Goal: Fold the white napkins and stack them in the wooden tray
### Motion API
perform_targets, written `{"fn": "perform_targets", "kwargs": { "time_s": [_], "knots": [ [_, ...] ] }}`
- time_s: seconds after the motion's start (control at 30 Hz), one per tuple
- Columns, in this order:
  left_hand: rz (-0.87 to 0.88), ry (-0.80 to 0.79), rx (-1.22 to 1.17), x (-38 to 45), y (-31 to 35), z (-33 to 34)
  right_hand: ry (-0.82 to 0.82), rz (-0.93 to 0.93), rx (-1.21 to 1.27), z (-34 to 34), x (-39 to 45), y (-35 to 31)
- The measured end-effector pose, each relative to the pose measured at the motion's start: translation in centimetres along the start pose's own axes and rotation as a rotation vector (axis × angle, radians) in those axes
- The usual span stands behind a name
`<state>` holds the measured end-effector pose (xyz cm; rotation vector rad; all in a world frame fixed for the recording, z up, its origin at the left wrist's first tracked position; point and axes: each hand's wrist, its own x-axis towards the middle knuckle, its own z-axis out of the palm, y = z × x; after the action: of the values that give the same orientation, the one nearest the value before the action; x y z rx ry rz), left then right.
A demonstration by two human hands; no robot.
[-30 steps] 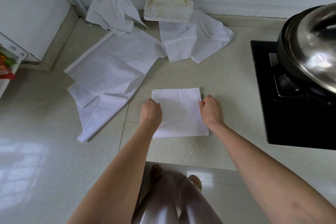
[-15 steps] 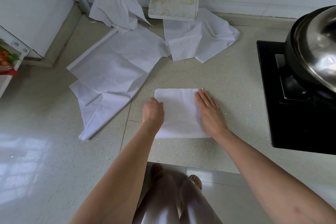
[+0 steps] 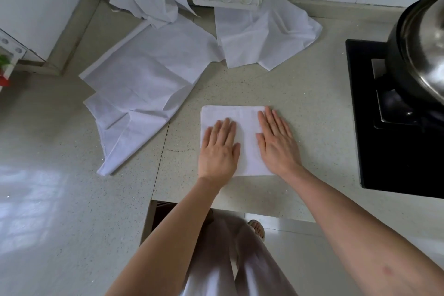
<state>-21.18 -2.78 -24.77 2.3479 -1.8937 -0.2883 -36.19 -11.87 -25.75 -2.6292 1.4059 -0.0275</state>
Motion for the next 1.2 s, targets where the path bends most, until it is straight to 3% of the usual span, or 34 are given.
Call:
{"fn": "perform_targets", "kwargs": {
  "time_s": [0.13, 0.3, 0.43, 0.63, 0.73, 0.83, 0.97, 1.03, 1.2],
  "knots": [
    [0.072, -0.006, 0.025, -1.0, -1.7, 0.4, -0.029, 0.005, -0.023, 0.1, 0.1, 0.4],
    [0.042, -0.063, 0.061, -1.1, -1.8, 0.4, -0.002, 0.053, -0.043, -0.4, -0.2, -1.3],
    [0.042, -0.077, 0.053, -1.3, -1.6, 0.3, -0.036, -0.094, 0.062, 0.6, -3.0, -4.2],
    [0.043, -0.093, 0.041, -1.3, -1.8, -0.1, -0.096, -0.04, -0.066, -0.2, -4.1, -0.7],
    [0.19, -0.1, 0.158, -1.5, -2.0, -0.8, -0.106, -0.02, -0.092, -0.9, -4.7, 0.9],
    [0.397, -0.212, 0.183, -1.6, -2.2, -1.5, -0.183, -0.166, -0.126, -2.8, -4.7, 1.3],
    [0.392, -0.296, -0.05, -1.3, -2.5, -2.0, -0.381, -0.466, -0.057, -4.3, -5.7, 1.1],
    [0.39, -0.358, -0.091, -1.1, -2.5, -2.4, -0.401, -0.456, -0.078, -4.4, -5.5, 1.2],
    [0.307, -0.425, 0.075, -1.7, -1.0, -3.2, -0.378, -0.406, -0.011, -5.4, -4.6, 0.6]
  ]
}}
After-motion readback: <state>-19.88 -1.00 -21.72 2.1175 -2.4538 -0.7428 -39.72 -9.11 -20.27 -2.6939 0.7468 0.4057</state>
